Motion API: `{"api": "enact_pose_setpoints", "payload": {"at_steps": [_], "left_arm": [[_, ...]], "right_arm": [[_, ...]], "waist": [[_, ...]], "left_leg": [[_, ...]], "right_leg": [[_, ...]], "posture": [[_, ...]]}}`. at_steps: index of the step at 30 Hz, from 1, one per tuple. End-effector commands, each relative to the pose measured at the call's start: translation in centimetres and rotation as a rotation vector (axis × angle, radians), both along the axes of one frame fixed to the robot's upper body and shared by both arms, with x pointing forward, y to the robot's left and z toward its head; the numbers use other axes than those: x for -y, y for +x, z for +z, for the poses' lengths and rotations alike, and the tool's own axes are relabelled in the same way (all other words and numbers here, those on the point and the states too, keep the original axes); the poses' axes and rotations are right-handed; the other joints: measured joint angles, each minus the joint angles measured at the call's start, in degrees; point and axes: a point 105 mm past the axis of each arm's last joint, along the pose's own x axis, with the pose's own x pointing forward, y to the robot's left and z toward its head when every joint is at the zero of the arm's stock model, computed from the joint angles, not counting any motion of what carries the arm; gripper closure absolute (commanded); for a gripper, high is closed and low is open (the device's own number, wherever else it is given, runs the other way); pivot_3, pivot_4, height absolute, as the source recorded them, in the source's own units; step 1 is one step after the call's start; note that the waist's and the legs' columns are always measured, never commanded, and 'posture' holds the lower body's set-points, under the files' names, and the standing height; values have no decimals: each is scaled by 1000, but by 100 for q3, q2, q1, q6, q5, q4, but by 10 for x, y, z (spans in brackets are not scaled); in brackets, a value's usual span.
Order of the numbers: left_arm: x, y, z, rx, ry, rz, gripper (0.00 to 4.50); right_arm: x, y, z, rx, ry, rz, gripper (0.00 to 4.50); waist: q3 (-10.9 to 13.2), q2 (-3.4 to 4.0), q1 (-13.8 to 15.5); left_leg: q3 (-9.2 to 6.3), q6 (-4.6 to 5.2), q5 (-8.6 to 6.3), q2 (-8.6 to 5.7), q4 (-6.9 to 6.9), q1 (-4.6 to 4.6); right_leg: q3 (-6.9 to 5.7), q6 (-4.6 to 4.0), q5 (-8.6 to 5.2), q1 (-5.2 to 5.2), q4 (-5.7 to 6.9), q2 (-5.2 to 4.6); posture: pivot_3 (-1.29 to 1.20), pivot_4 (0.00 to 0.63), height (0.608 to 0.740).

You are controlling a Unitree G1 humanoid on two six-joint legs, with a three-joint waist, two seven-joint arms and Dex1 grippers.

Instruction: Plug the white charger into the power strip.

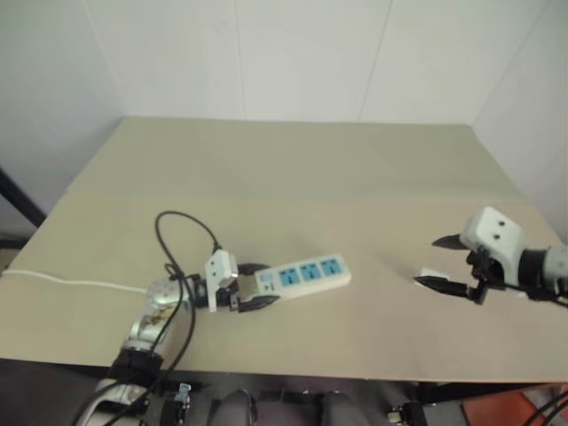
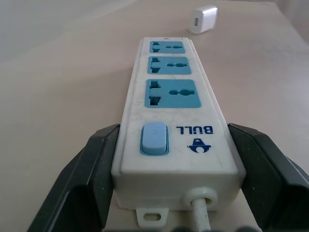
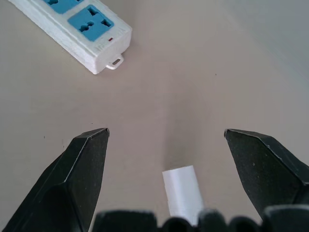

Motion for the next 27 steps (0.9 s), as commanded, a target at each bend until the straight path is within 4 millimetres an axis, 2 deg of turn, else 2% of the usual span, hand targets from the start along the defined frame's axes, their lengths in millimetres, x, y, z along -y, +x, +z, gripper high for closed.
{"api": "enact_pose_setpoints", "payload": {"at_steps": [1,5,9,14,19,27], "left_arm": [[5,-1,-1,2,51,-108,1264],[9,6,4,15,61,-150,1264],[12,12,4,33,81,-169,1264],[15,13,2,36,71,-174,1264],[17,10,-2,35,72,-184,1264],[16,11,-3,37,77,-181,1264]], "right_arm": [[7,7,0,-113,-133,44,0],[6,23,3,-224,-234,75,0],[3,38,-8,-331,-329,59,0],[1,52,-21,-379,-375,11,0],[4,58,-34,-397,-439,-24,0],[4,54,-39,-428,-456,-49,0]], "waist": [[0,0,-4],[1,1,-16],[6,9,-28],[6,11,10],[6,12,17],[5,14,10]], "left_leg": [[1,0,0,1,0,0],[2,0,0,-3,1,-15],[3,-4,-8,-9,4,-30],[-2,-4,-8,-7,3,-41],[-1,-4,-8,-11,5,-52],[0,-5,-8,-12,7,-51]], "right_leg": [[0,0,0,-1,-2,0],[-2,0,1,-14,-10,-5],[-3,3,0,-28,-14,-13],[-6,4,-1,-38,-13,-10],[-5,4,-1,-59,5,-15],[-5,4,-1,-63,12,-14]], "posture": [[0,150,740],[0,150,740],[0,150,740],[0,150,740],[0,150,740],[0,150,740]]}}
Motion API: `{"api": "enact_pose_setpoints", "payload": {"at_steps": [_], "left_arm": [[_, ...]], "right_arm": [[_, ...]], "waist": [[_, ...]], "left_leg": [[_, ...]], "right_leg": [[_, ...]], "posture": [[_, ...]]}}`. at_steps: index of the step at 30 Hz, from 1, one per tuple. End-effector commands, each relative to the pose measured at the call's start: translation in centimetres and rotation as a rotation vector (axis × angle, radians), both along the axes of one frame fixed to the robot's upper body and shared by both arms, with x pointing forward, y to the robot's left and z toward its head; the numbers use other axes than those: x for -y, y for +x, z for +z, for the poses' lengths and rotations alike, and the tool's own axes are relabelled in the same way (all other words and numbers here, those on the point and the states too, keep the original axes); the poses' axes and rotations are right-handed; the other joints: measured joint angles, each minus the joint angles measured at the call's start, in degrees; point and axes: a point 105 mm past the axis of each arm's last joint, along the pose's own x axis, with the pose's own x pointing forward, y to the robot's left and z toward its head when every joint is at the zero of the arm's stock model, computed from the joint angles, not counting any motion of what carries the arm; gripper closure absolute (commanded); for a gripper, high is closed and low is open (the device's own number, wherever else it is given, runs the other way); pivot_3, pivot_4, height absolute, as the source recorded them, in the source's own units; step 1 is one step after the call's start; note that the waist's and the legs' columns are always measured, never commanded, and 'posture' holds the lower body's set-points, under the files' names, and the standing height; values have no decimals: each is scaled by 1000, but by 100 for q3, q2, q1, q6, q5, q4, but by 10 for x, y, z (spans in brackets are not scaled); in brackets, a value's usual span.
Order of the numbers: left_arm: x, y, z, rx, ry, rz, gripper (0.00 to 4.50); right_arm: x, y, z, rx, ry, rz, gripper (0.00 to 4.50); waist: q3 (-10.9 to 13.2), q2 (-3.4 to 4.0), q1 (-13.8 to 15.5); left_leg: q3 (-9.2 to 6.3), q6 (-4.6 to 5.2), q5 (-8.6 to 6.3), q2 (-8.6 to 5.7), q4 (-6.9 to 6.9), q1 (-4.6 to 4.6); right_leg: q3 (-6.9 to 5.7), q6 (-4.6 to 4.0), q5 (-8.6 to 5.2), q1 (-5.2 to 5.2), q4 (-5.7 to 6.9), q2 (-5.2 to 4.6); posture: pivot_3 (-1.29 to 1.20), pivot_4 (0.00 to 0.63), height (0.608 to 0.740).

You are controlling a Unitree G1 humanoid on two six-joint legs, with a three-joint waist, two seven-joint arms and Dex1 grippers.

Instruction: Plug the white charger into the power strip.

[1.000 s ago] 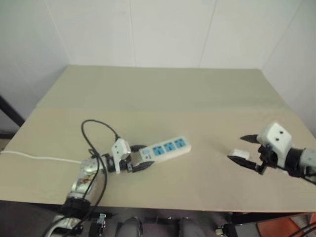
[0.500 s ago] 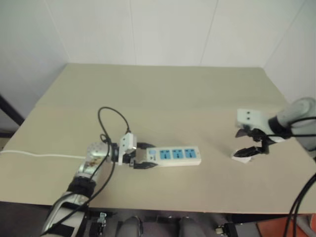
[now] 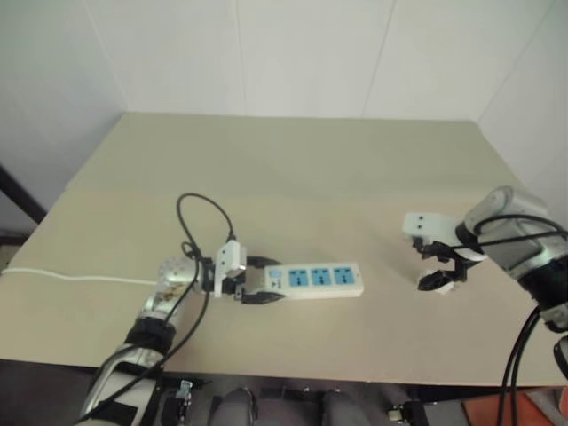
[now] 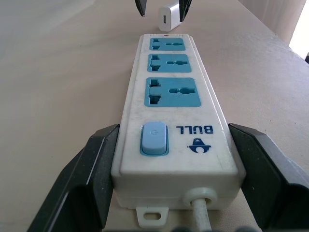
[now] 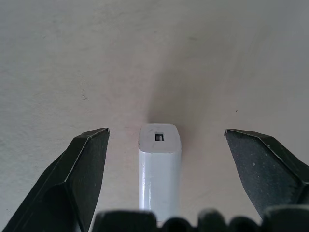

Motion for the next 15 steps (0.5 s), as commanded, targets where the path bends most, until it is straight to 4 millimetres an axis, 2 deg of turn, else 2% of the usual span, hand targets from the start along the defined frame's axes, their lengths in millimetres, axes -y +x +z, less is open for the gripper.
{"api": "enact_pose_setpoints", "payload": {"at_steps": [1,14,15], "left_arm": [[3,-3,-9,-14,38,-20,1264],[6,-5,-10,-13,35,-26,1264],[6,-5,-10,-12,35,-25,1264]], "right_arm": [[0,0,5,13,-17,-12,0],[-2,-4,-7,-9,-3,-61,0],[-3,-3,-7,-4,7,-71,184]], "waist": [[0,0,-1],[-3,5,-2],[-3,5,-3]], "left_leg": [[0,0,0,0,0,0],[0,0,0,0,2,2],[0,-1,0,-1,2,2]], "right_leg": [[0,0,0,0,1,0],[0,0,0,1,4,0],[0,0,0,2,4,0]], "posture": [[0,150,740],[0,150,740],[0,150,740]]}}
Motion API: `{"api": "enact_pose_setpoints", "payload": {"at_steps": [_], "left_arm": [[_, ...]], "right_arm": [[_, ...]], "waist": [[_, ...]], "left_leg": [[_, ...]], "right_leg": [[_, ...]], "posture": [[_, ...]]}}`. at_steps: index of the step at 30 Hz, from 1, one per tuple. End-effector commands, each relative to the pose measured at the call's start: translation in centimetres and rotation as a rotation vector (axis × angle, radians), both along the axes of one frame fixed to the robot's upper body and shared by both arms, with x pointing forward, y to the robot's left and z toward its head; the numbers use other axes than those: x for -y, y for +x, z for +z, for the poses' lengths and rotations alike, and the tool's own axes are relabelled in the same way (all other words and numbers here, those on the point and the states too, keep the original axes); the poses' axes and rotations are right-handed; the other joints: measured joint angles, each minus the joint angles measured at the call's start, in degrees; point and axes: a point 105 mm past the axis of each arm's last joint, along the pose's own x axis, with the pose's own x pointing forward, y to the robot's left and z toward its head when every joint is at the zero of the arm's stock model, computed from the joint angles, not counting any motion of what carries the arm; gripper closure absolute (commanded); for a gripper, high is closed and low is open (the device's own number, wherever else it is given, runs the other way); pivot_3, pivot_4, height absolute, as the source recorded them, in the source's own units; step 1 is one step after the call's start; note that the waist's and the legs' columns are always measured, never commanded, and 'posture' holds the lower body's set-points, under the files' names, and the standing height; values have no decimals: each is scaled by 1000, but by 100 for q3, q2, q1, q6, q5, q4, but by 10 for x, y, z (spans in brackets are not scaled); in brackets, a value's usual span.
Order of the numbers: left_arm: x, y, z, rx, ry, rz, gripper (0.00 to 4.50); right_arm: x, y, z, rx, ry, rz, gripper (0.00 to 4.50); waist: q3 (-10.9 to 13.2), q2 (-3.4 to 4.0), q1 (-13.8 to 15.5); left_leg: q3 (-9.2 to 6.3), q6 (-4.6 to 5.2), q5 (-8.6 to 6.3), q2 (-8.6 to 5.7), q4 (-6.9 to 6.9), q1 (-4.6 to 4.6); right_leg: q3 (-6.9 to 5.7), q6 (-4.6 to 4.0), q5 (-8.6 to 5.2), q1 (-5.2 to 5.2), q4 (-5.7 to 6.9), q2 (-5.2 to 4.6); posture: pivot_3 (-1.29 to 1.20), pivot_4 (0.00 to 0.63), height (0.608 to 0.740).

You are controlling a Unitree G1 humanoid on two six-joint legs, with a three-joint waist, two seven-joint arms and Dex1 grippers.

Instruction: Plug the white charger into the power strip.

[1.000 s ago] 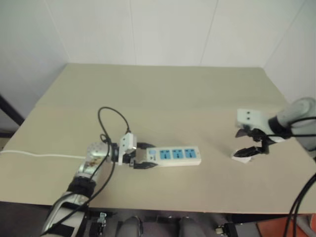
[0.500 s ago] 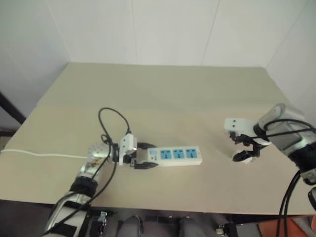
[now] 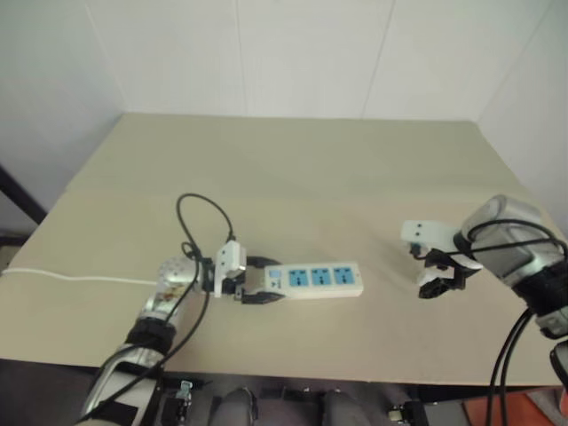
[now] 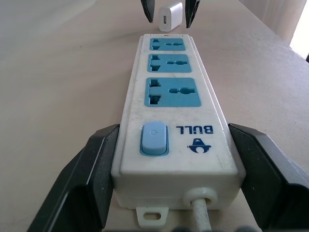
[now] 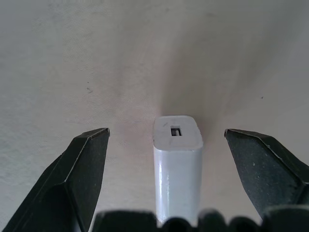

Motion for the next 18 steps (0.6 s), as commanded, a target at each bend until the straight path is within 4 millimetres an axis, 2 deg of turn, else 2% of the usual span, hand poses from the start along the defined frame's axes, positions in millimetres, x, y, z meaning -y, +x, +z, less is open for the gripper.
{"api": "enact_pose_setpoints", "payload": {"at_steps": [1,5,10,15,18], "left_arm": [[5,-5,-10,-14,36,-24,1264],[4,-4,-10,-12,37,-18,1264],[3,-5,-10,-13,41,-15,1264],[2,-6,-12,-15,47,-14,1264],[3,-6,-10,-15,45,-17,1264]], "right_arm": [[-3,4,6,39,21,-25,393],[0,5,3,41,-2,-32,1609],[1,5,1,36,-3,-37,3376],[1,3,2,36,-7,-15,3389],[-3,5,10,60,4,5,3389]], "waist": [[0,0,1],[0,0,5],[-1,1,2],[-1,1,1],[-1,1,0]], "left_leg": [[0,0,0,0,0,0],[-1,0,0,-1,0,0],[0,0,0,0,0,0],[-1,0,0,0,0,1],[-1,0,0,0,1,2]], "right_leg": [[0,0,0,0,0,0],[0,0,0,0,0,0],[0,0,0,0,1,0],[0,0,0,0,1,0],[0,0,0,1,1,0]], "posture": [[0,150,740],[0,150,740],[0,150,740],[0,150,740],[0,150,740]]}}
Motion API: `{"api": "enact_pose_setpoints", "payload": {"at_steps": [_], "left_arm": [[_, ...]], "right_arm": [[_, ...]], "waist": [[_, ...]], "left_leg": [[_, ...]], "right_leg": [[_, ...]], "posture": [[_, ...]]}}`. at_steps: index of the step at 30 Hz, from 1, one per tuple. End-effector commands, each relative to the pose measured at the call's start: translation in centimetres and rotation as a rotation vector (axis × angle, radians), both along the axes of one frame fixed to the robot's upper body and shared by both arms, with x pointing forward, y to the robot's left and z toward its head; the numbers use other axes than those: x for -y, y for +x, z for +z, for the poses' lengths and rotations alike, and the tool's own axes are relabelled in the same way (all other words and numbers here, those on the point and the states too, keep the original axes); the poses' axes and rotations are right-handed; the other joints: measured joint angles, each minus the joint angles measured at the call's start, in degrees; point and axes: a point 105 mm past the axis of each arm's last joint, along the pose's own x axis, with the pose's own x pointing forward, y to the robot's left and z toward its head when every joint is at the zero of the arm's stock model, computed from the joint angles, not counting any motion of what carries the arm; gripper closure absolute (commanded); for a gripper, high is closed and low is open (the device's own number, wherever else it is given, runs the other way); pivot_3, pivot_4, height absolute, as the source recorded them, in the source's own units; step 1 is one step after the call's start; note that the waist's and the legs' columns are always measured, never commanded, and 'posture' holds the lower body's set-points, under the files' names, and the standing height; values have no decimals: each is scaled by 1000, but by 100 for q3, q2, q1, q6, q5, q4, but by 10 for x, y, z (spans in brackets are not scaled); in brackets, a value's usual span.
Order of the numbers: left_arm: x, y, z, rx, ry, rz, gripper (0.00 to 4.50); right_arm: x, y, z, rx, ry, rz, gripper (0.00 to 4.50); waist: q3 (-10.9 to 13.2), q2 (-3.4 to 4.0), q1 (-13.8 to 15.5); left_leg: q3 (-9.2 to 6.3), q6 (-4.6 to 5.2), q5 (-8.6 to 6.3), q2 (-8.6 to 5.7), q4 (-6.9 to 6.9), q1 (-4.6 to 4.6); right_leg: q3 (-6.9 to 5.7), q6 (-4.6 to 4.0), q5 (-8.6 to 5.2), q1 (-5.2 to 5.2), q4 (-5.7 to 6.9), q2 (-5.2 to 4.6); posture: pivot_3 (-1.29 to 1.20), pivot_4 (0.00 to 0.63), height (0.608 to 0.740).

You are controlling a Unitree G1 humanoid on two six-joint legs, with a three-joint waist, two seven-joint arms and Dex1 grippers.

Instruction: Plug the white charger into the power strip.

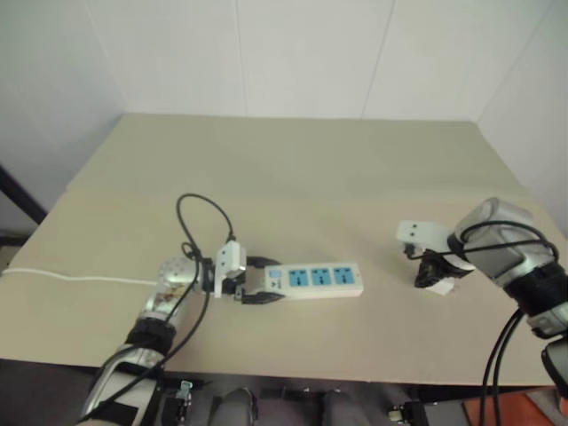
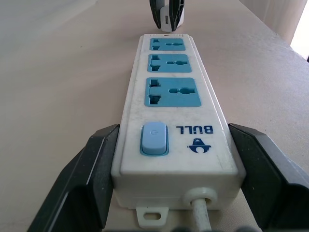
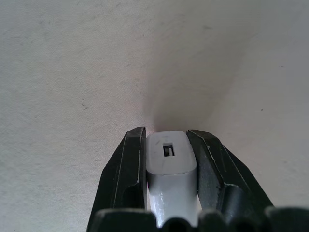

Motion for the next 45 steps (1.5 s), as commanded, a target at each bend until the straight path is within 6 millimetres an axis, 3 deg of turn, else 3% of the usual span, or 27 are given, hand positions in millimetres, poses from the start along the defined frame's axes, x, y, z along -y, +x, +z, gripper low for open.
{"api": "enact_pose_setpoints", "payload": {"at_steps": [1,4,8,11,14,19,26,31,37,45], "left_arm": [[3,-6,-9,-17,41,-21,1264],[3,-5,-5,-25,26,-30,1264],[4,-2,-4,-19,41,-51,1264],[5,-1,-4,-20,44,-69,1264],[6,0,-4,-24,43,-106,1264],[11,5,-5,-21,70,-142,1264],[17,7,-3,-28,66,-173,1264],[17,8,-2,-30,68,-176,1264],[14,7,-2,-26,74,-176,1264],[11,7,-4,-26,80,-167,1264]], "right_arm": [[-2,2,19,61,7,34,3389],[-16,7,46,145,98,55,3389],[-45,20,93,348,378,67,3389],[-59,26,116,454,586,39,3389],[-76,20,130,533,834,112,3389],[-110,-5,116,542,1177,231,3389],[-135,-17,97,584,1414,238,3389],[-147,-22,87,613,1482,291,3389],[-152,-31,62,491,1491,398,3389],[-160,-30,45,372,1492,464,3389]], "waist": [[0,0,-1],[0,1,-3],[0,2,-12],[-1,-1,8],[-2,-4,21],[-4,-5,30],[-4,-4,-9],[-4,-4,-13],[-4,-4,-21],[-4,-4,-34]], "left_leg": [[0,0,0,0,0,0],[0,0,0,0,0,0],[0,0,0,1,0,-2],[-3,0,0,3,0,-1],[-4,0,0,0,0,-2],[-6,0,0,1,-2,-4],[-7,0,1,-1,2,4],[-7,0,1,1,2,7],[-7,0,1,3,2,20],[-8,0,1,5,2,26]], "right_leg": [[0,0,0,0,0,0],[0,0,0,-3,3,0],[0,0,0,-7,5,1],[0,-1,0,-5,9,3],[-2,-1,1,-1,6,1],[-4,-1,1,-1,8,3],[-3,0,1,1,23,3],[-3,0,1,4,24,6],[-3,0,1,15,22,9],[-3,0,0,21,21,11]], "posture": [[0,150,740],[0,150,740],[0,150,740],[0,150,740],[0,150,740],[0,150,740],[0,150,740],[0,150,740],[0,150,740],[0,150,740]]}}
